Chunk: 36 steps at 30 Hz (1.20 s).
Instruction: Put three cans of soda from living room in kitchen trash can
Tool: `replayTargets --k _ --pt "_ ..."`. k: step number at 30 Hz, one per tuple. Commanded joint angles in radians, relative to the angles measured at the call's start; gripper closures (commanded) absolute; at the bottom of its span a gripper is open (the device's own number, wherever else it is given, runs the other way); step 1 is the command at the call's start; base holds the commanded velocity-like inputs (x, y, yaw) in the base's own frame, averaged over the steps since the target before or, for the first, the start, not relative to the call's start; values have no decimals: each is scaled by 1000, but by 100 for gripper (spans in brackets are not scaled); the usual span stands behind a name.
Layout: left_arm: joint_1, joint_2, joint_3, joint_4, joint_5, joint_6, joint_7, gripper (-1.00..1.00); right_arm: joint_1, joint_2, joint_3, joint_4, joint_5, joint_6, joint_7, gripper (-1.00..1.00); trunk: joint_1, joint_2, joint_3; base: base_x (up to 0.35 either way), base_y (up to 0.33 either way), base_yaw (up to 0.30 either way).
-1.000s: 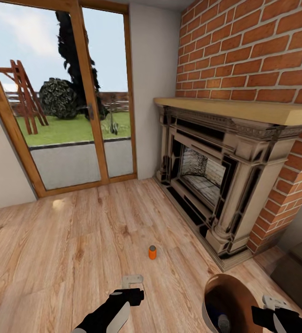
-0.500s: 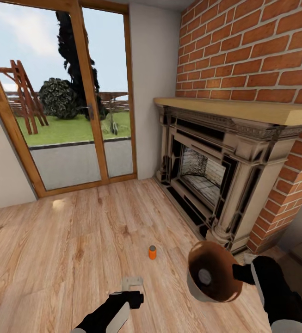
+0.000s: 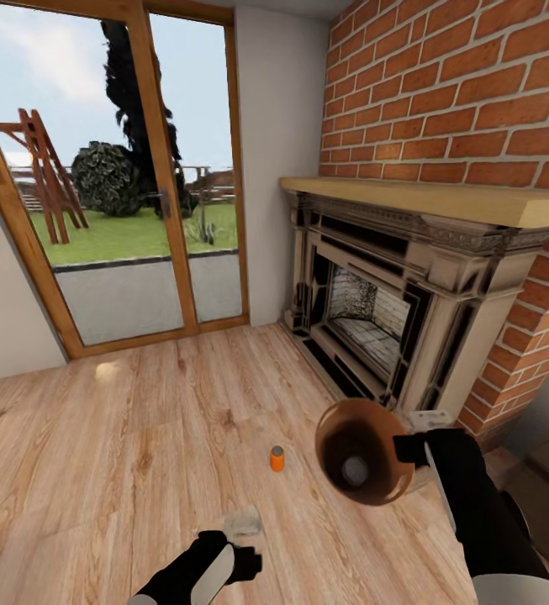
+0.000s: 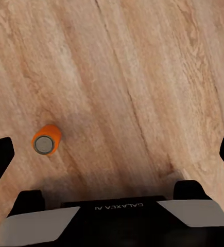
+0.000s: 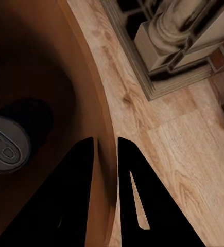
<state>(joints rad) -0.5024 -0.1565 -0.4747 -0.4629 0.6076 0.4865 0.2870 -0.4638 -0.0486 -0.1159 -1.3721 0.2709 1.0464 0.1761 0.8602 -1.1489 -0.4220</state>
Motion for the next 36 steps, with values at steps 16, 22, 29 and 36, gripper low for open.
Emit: replayTargets --k 16,22,29,36 --pt "5 1 6 0 7 28 82 -100 2 2 18 12 -13 1 5 100 0 0 0 0 0 0" --pt "5 1 7 0 7 28 82 -100 3 3 18 11 -13 1 5 100 0 0 0 0 0 0" --pt "5 1 7 0 7 25 81 -100 3 3 18 11 -13 1 5 100 15 -28 -12 0 0 0" --pt "5 1 6 0 7 24 79 -100 3 3 19 11 -14 1 5 100 42 -77 -34 0 0 0"
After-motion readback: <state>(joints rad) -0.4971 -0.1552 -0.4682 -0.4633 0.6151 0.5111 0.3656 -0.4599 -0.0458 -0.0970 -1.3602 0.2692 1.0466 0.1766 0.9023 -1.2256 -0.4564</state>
